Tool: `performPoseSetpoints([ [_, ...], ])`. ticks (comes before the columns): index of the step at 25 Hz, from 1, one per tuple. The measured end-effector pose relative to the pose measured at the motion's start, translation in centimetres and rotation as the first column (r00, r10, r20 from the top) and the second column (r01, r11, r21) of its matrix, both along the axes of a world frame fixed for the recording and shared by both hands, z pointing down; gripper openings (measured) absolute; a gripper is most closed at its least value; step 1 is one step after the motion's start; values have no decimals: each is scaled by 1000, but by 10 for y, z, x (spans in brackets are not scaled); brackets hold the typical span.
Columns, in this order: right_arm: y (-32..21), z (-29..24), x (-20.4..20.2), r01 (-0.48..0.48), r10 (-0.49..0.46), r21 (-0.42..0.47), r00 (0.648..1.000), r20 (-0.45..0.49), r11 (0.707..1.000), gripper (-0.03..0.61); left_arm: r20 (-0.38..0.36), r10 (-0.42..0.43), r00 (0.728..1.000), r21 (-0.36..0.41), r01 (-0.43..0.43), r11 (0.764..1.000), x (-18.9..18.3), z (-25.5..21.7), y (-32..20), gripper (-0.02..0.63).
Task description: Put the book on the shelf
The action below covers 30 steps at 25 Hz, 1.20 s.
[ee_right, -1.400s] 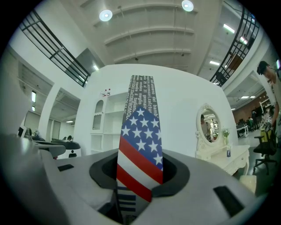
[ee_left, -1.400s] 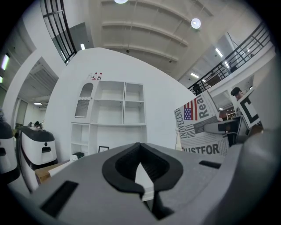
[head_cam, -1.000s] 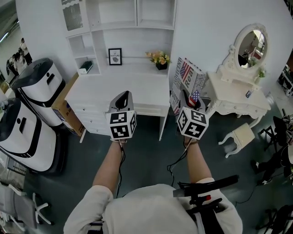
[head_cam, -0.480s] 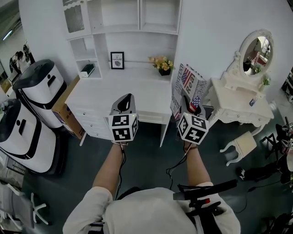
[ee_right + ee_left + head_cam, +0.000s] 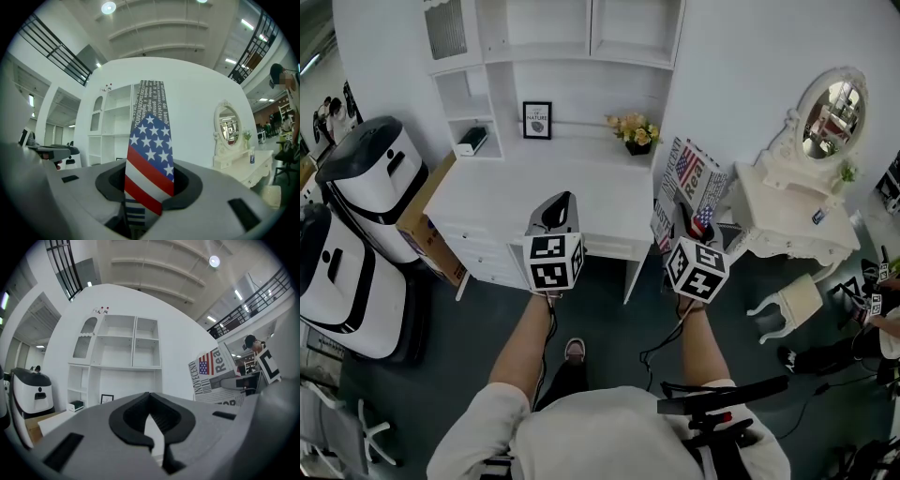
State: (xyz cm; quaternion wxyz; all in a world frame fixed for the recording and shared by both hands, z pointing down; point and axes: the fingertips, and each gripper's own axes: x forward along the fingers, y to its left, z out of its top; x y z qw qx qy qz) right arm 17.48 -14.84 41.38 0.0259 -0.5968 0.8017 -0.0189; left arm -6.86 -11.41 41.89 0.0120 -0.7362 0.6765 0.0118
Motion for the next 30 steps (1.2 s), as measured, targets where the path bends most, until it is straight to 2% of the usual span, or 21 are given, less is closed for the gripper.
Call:
performPoseSetpoints([
  [8,-58,-12,-13,-46,46,26,999,3,999,170,11,55,998,28,-56,998,-10,-12,-71,7],
  [20,-143,-22,-53,-74,74,23,997,4,997,170,-6,70,998,33,-70,997,-58,-24,-165,6],
  [30,-208,-31,-75,-106,105,39,994,18,994,170,9,94,996,51,-95,994,-82,-36,-239,6],
])
